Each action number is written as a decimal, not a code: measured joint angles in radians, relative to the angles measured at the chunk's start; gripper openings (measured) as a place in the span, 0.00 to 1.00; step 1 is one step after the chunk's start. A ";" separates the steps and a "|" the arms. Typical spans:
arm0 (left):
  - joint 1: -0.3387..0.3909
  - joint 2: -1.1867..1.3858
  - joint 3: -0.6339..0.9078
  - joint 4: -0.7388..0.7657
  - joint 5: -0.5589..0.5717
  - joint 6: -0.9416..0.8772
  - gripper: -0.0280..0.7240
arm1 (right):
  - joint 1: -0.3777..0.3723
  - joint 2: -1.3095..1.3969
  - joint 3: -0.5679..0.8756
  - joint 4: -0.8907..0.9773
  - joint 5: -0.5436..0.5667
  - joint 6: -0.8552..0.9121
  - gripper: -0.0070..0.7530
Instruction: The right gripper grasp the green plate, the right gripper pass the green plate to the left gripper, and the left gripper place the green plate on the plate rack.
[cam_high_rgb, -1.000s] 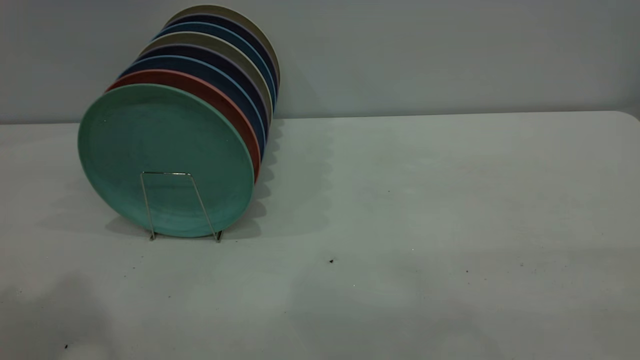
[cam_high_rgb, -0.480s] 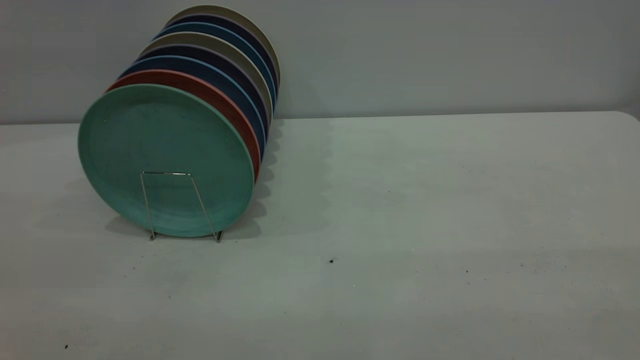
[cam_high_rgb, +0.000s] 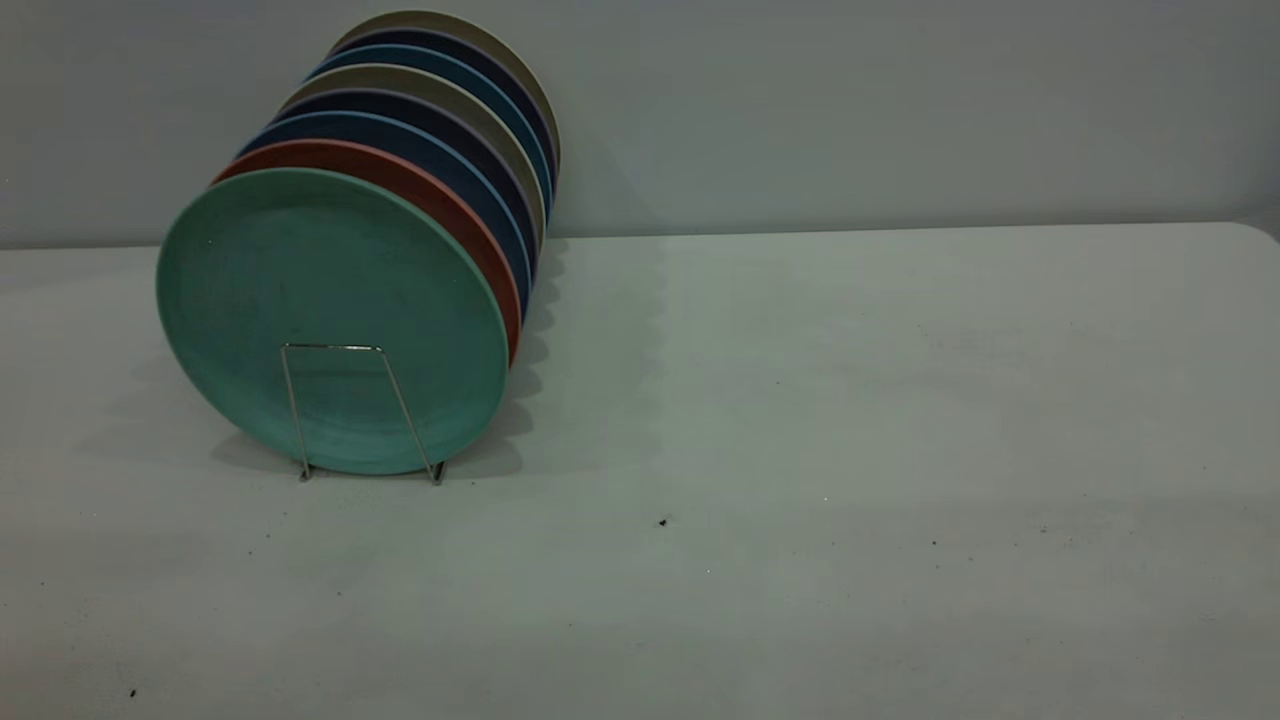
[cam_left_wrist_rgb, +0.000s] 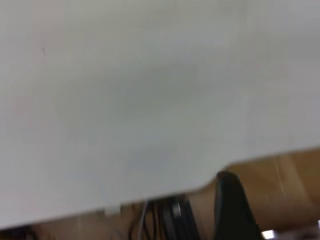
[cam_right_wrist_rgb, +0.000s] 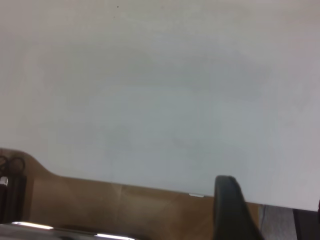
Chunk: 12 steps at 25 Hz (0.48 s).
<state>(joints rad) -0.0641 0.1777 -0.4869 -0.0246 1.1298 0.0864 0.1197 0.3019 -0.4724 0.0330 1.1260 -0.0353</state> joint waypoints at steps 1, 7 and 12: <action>0.000 -0.024 0.000 0.000 0.000 0.000 0.64 | 0.000 0.000 0.000 0.000 0.000 0.000 0.57; 0.000 -0.152 0.000 0.000 0.001 0.000 0.64 | 0.000 0.000 0.000 0.000 0.000 0.000 0.57; 0.000 -0.187 0.000 0.000 0.001 0.000 0.64 | -0.029 -0.070 0.000 0.002 -0.001 0.000 0.57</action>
<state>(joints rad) -0.0641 -0.0089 -0.4866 -0.0246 1.1306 0.0860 0.0907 0.2316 -0.4724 0.0349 1.1249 -0.0353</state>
